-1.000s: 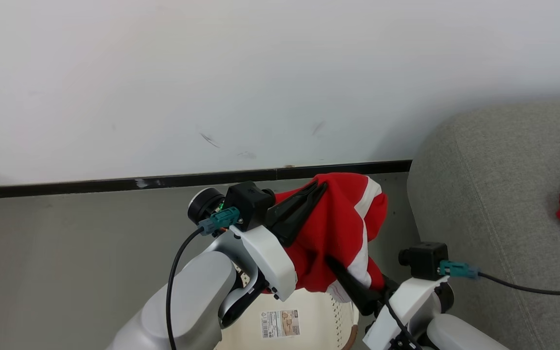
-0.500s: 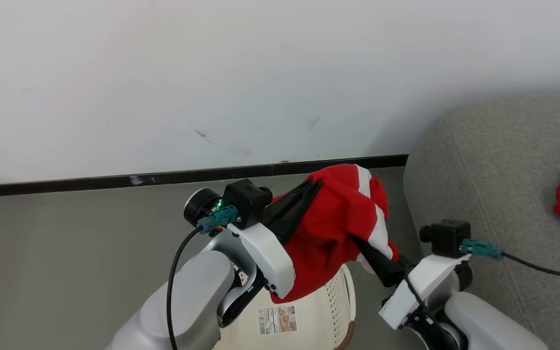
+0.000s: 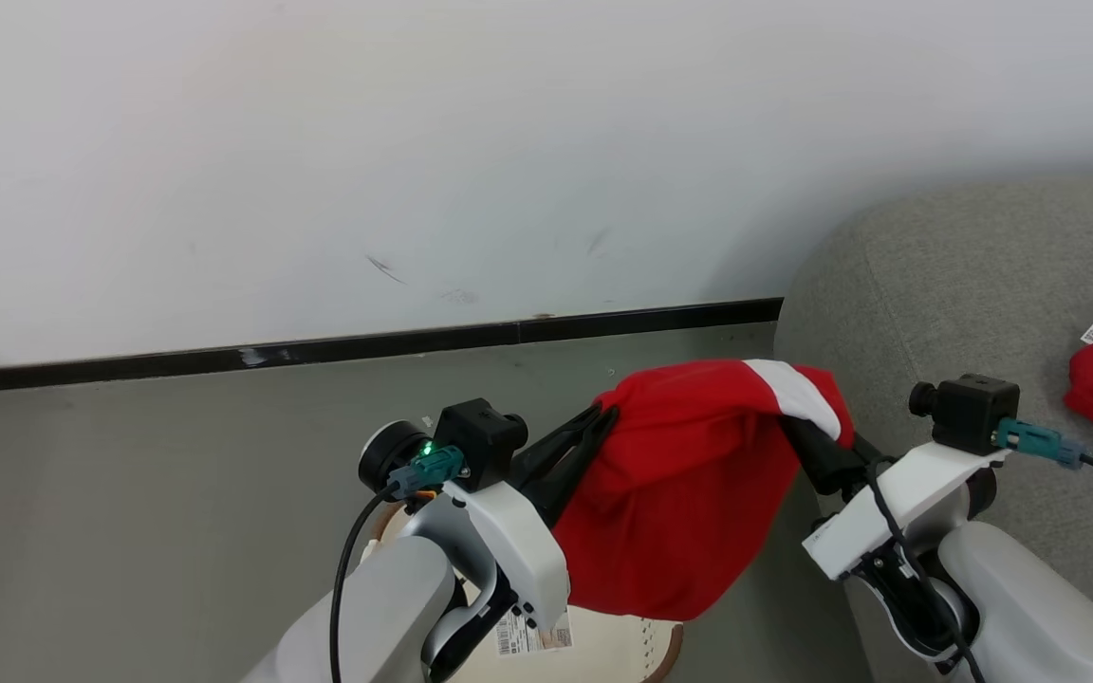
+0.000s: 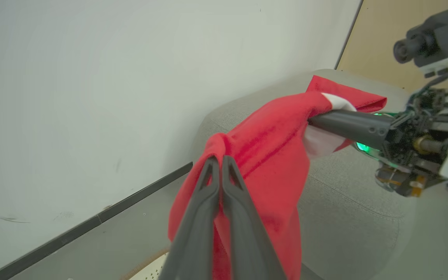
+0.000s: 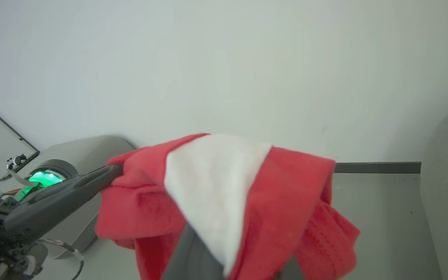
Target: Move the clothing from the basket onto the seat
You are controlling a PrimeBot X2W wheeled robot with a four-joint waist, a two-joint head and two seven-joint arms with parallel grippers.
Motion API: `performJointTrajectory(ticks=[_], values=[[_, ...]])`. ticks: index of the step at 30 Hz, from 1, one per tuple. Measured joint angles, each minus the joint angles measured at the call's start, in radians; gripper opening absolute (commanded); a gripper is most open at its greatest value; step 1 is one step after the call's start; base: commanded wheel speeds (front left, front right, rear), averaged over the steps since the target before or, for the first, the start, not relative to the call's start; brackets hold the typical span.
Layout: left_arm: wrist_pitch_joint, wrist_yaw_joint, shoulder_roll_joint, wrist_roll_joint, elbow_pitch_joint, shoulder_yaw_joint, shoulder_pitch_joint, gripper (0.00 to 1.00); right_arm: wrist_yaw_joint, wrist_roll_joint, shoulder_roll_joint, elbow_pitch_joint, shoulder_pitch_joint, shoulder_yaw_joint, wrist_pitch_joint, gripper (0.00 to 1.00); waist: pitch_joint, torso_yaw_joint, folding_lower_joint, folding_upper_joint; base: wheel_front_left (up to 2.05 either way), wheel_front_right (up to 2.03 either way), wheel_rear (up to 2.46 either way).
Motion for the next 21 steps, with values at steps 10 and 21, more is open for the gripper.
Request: performJointTrajectory(ticks=[10, 21], values=[[-0.003, -0.001, 0.001, -0.007, -0.007, -0.008, 0.012, 1.0, 0.0, -0.05, -0.045, -0.03, 0.002, -0.091, 0.0, 0.0, -0.006, -0.015, 0.0, 0.0, 0.0, 0.0, 0.0], [-0.018, -0.01, 0.002, -0.007, -0.019, -0.03, 0.015, 1.0, 0.0, -0.081, -0.093, -0.066, 0.04, -0.224, 0.0, 0.0, -0.011, -0.039, 0.0, 0.0, 0.0, 0.0, 0.0]])
